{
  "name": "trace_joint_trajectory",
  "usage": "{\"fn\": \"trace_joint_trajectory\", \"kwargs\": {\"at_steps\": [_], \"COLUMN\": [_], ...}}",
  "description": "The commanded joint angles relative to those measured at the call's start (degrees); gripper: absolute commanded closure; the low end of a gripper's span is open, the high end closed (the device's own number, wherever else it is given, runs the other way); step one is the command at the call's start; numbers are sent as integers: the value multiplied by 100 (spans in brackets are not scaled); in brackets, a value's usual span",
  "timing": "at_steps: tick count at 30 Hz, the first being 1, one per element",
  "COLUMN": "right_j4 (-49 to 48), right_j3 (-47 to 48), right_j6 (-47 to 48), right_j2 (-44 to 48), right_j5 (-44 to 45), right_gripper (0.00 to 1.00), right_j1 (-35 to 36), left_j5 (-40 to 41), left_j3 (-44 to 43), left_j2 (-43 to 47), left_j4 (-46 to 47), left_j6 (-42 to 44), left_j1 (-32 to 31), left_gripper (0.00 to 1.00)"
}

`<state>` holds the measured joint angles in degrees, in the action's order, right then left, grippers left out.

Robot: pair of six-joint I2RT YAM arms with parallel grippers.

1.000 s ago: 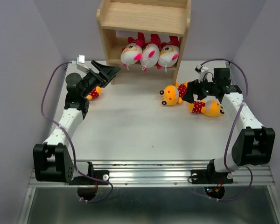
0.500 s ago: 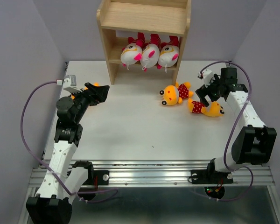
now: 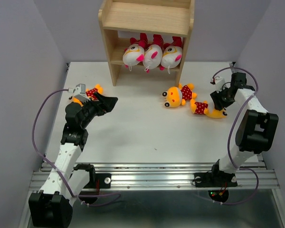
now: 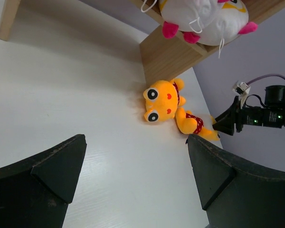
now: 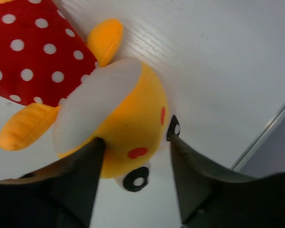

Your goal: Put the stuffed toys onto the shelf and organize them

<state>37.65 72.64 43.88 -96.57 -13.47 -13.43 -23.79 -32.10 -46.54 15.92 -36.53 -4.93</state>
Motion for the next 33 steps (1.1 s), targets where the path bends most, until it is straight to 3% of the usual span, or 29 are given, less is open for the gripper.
{"fn": "trace_joint_trajectory", "kwargs": {"at_steps": [1,2,6,13,17,21,26,33], "right_j4": [-118,-48,137,627,1314,1386,517,-64], "right_j3": [-22,-48,-268,-848,-734,-961,-1252,-1261], "right_j6": [-354,-293,295,2035,2458,2240,1204,473], "right_j2": [-230,-187,312,2017,2178,2362,2784,3031], "right_j5": [-568,-699,-946,-2210,-3404,-3907,-3873,-3926], "right_gripper": [56,75,99,99,99,99,99,98], "right_j1": [34,34,34,34,34,261,859,1369], "left_j5": [-275,-266,-74,339,366,305,-11,-327], "left_j3": [37,63,46,-60,-393,-797,-912,-1299], "left_j2": [14,-12,-223,-1154,-1962,-2630,-3360,-4020], "left_j4": [455,543,675,1667,2187,2415,3327,3417], "left_j6": [-161,-222,-267,-723,-1004,-1250,-1952,-2139], "left_j1": [-183,-253,-833,-2073,-2495,-2898,-3111,-3444], "left_gripper": [1,2,1,2,2,2,2,3]}}
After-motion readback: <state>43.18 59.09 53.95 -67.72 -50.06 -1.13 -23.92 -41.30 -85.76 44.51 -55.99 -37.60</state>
